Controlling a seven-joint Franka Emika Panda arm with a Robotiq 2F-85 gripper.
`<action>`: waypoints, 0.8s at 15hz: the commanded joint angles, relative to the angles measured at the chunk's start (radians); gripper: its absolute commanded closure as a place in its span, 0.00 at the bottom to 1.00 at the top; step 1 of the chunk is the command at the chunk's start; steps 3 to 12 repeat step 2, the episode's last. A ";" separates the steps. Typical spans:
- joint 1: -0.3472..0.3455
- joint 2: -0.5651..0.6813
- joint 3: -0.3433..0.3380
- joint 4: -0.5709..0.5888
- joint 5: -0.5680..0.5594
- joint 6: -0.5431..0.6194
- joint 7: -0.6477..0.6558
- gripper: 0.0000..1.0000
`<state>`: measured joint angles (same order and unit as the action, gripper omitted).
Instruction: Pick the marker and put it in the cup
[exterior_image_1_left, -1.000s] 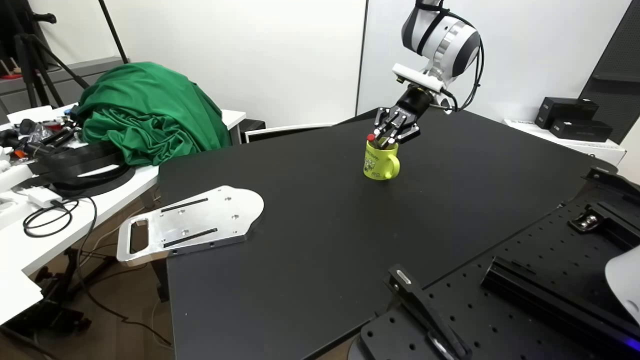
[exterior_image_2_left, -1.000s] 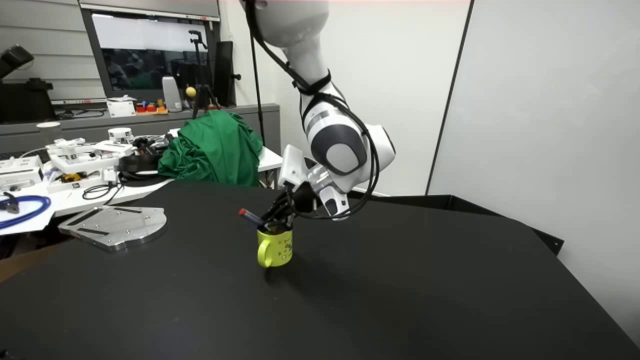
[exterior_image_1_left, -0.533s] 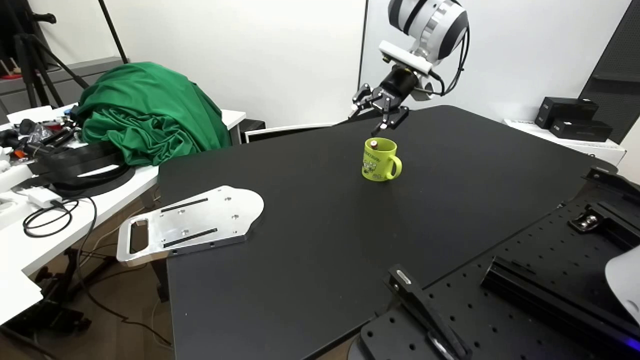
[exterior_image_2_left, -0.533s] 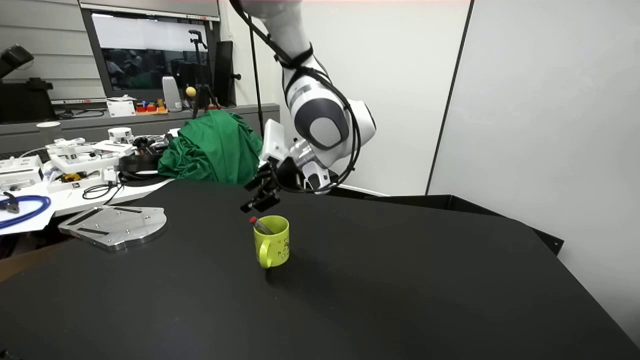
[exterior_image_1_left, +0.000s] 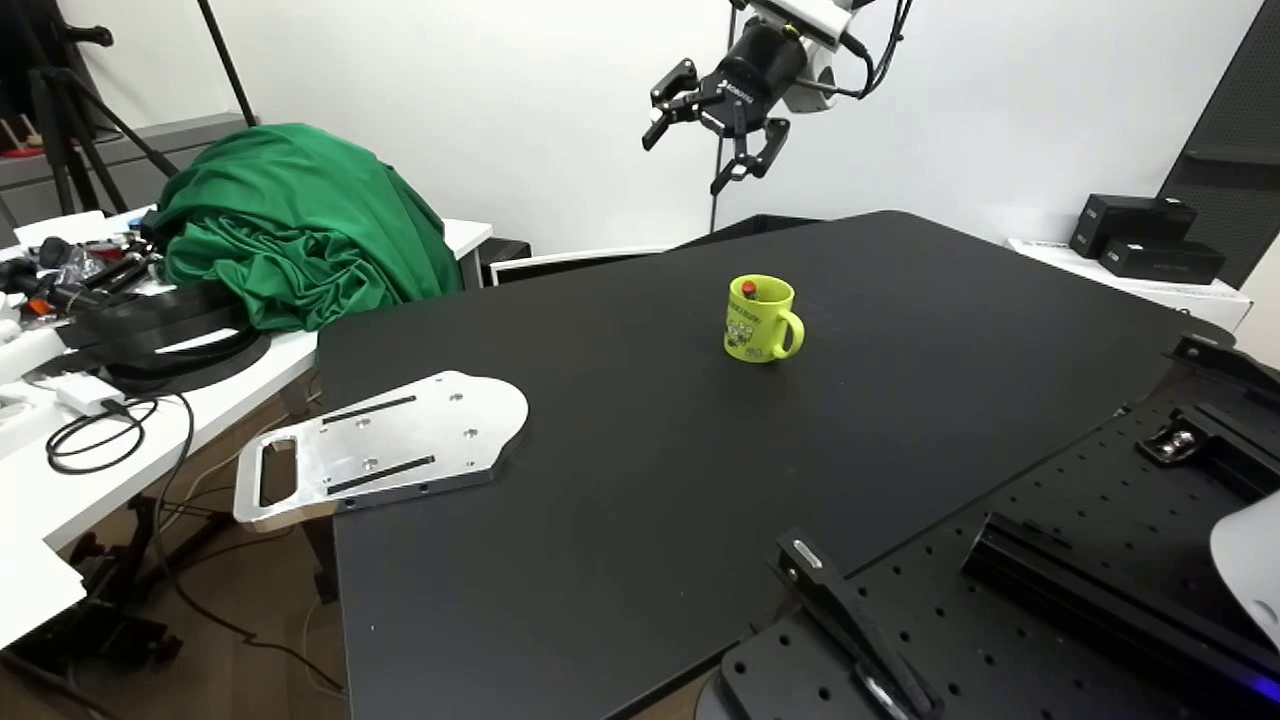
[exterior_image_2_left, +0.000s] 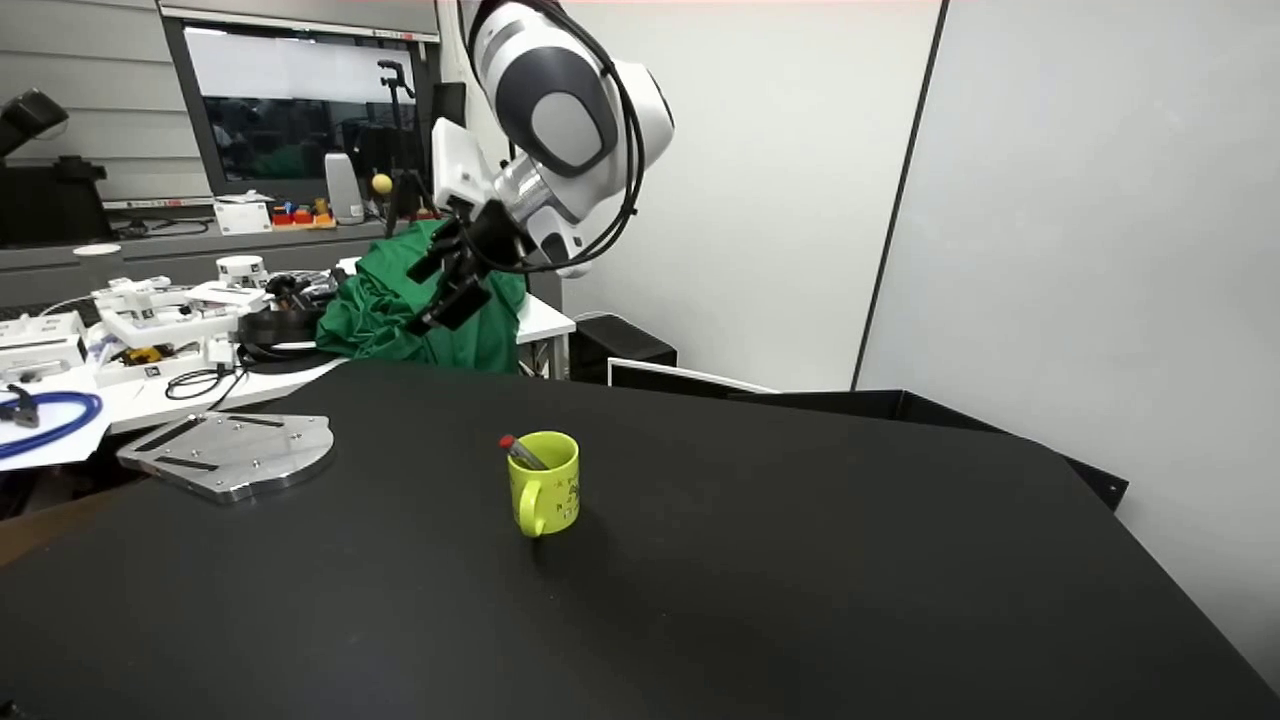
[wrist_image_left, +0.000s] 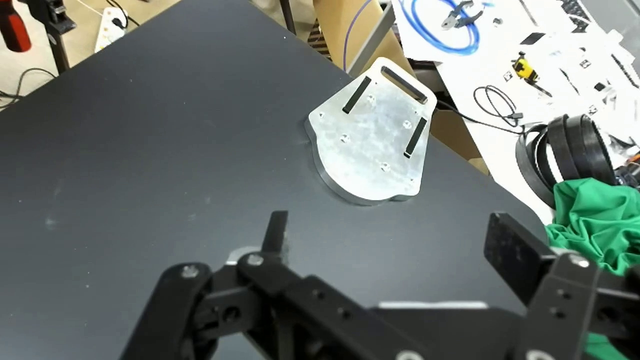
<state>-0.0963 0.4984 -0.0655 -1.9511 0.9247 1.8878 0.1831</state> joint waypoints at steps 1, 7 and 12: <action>0.000 0.001 -0.005 -0.002 0.000 -0.003 -0.001 0.00; -0.002 0.002 -0.006 -0.006 0.000 -0.003 -0.003 0.00; -0.002 0.002 -0.006 -0.006 0.000 -0.003 -0.003 0.00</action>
